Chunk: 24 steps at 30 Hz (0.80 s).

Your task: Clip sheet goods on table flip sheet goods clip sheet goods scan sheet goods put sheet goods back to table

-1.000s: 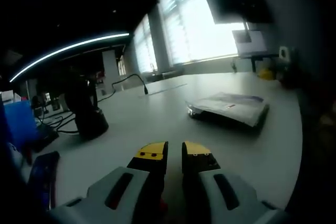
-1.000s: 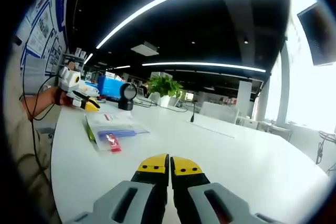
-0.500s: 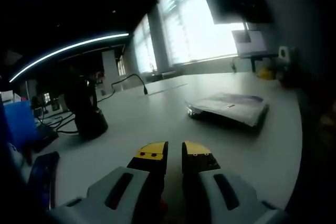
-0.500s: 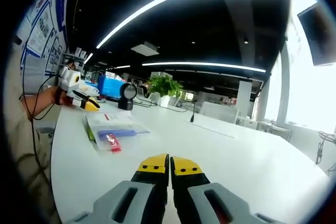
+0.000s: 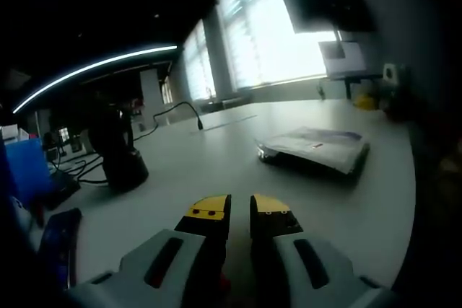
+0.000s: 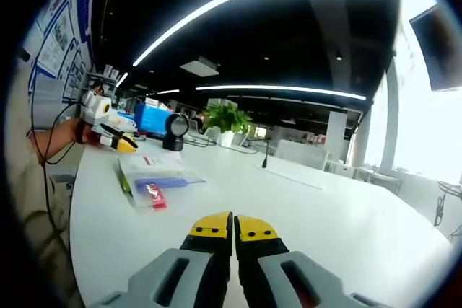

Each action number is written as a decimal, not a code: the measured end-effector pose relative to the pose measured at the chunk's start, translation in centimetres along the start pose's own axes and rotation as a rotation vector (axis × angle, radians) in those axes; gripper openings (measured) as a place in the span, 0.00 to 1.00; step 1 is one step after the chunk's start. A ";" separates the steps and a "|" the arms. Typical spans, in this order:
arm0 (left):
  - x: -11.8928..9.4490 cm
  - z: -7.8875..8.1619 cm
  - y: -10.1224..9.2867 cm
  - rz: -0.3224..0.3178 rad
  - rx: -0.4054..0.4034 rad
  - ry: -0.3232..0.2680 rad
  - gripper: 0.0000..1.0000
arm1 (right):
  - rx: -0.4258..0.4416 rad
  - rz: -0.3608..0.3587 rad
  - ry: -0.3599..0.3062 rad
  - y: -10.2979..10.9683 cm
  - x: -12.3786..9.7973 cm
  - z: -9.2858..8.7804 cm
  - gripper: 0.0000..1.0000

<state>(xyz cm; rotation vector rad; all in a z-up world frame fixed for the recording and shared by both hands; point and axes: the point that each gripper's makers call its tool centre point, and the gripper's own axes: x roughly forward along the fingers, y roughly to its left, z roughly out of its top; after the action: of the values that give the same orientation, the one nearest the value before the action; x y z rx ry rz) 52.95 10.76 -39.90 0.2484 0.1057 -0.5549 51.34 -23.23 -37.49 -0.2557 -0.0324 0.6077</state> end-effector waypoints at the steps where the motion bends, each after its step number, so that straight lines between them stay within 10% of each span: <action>1: 0.0 0.0 0.0 0.000 0.000 0.000 0.04 | 0.000 0.000 0.000 0.0 0.0 0.0 0.00; 24: 0.0 0.0 0.0 -0.001 -0.002 0.001 0.04 | -0.003 0.000 0.001 0.2 0.0 0.0 0.00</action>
<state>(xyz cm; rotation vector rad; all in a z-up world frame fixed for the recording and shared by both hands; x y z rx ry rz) 52.95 10.73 -39.92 0.2463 0.1074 -0.5557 51.24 -23.10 -37.50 -0.2591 -0.0328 0.6080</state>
